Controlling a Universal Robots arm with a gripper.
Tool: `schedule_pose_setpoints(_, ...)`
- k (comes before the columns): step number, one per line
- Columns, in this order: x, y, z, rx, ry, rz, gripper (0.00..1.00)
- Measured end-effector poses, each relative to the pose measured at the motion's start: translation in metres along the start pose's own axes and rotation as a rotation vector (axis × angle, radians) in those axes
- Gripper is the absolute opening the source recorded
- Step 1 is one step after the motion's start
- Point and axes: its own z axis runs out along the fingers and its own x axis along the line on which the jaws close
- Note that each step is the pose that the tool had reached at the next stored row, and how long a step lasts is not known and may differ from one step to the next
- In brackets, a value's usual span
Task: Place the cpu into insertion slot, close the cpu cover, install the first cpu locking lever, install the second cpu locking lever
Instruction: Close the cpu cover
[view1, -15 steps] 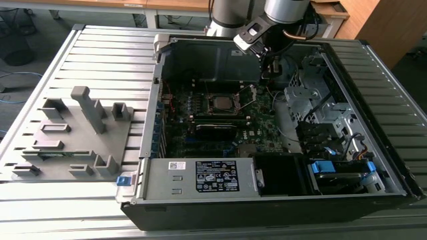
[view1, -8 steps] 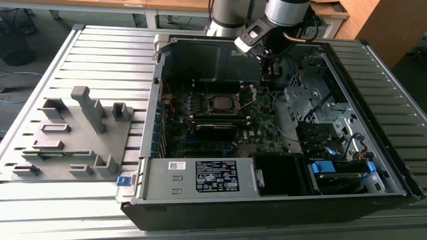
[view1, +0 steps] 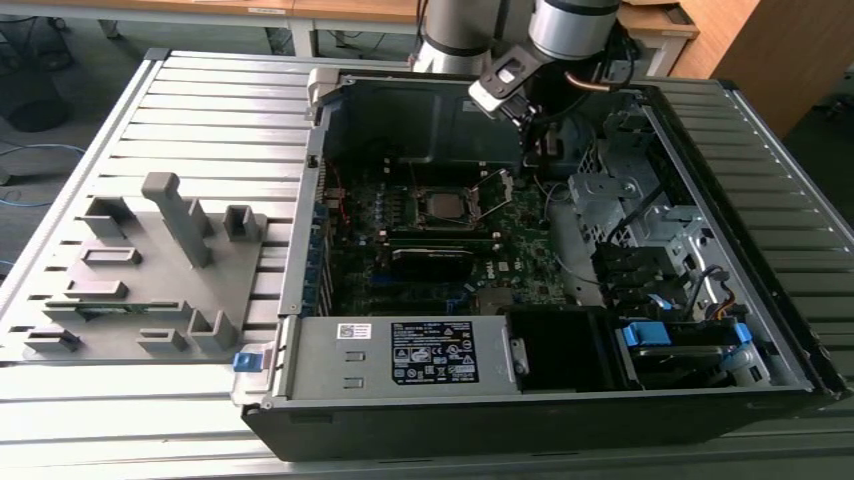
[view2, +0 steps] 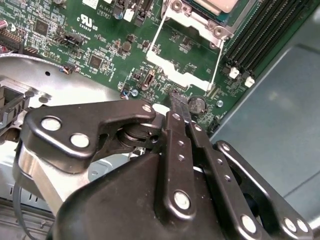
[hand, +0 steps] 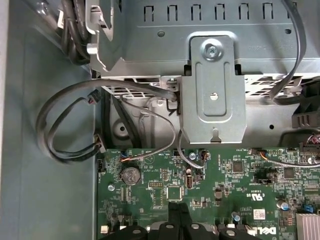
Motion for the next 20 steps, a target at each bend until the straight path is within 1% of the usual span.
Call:
schedule_pose_setpoints(4,0.0000,0.0001,0.0043,0.0000,-0.0020,0.000,0.11)
schedule_pose_setpoints(10,0.0000,-0.0001,0.0111,-0.0001,-0.0034,0.000,0.11)
schedule_pose_setpoints(20,0.0000,-0.0001,0.0153,-0.0002,-0.0036,0.000,0.11)
